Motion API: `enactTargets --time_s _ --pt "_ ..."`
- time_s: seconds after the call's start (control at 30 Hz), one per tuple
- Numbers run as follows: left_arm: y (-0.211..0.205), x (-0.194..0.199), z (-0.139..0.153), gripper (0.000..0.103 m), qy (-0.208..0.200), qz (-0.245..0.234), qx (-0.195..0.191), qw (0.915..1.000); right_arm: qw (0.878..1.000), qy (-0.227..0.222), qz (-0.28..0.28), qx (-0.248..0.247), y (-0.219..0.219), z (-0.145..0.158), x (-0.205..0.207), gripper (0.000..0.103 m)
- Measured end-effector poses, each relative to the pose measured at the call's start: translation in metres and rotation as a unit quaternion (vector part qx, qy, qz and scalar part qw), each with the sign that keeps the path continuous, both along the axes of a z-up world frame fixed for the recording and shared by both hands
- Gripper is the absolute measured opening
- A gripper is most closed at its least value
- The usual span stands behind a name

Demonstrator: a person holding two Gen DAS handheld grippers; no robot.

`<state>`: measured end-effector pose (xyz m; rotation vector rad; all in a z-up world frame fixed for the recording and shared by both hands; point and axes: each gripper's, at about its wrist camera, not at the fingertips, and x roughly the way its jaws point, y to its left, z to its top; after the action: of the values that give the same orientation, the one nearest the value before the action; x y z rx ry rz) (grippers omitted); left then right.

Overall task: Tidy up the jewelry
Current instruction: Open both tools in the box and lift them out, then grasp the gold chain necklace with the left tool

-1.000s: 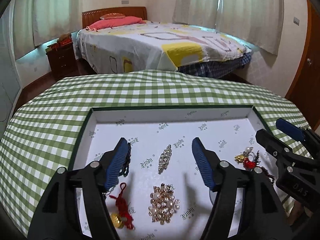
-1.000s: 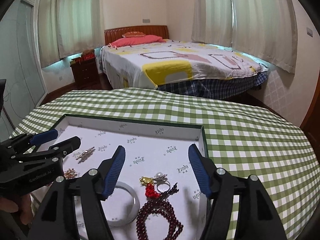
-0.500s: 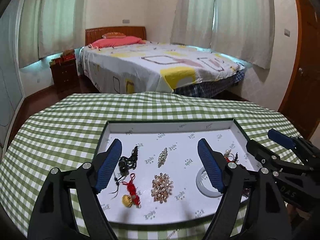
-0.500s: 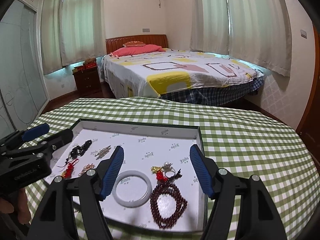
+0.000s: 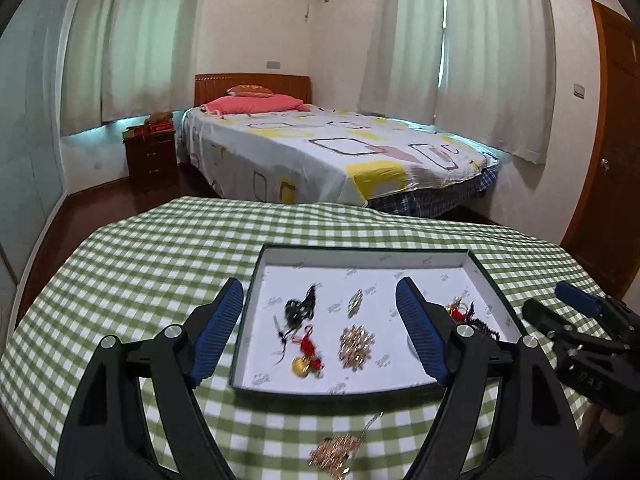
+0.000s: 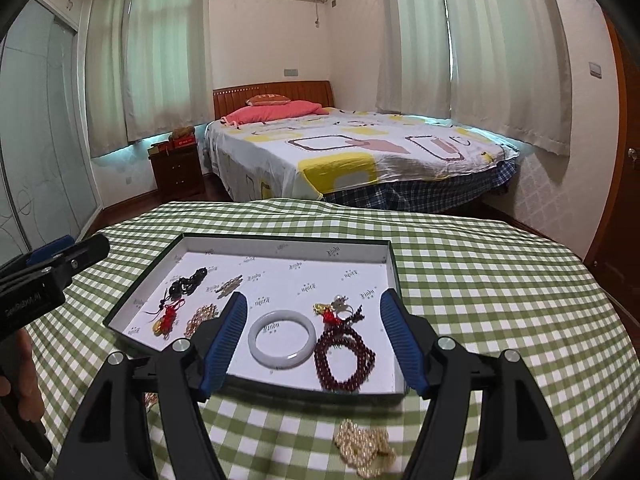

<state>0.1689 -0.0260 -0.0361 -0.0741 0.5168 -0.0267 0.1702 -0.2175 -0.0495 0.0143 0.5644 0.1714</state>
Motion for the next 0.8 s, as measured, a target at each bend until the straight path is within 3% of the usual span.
enactTargets --time_s 0.33,0.8 --pt "0.007 -0.031 -0.03 0.077 0.033 -0.006 -0.001 0.9994 1.0 0.01 -0.008 0.002 -0.007 -0.018 -0.033 0.068" --pt "-0.006 -0.049 -0.091 0.077 0.113 -0.025 0.015 0.9932 0.999 0.05 -0.01 0.01 -0.014 -0.055 -0.053 0.068"
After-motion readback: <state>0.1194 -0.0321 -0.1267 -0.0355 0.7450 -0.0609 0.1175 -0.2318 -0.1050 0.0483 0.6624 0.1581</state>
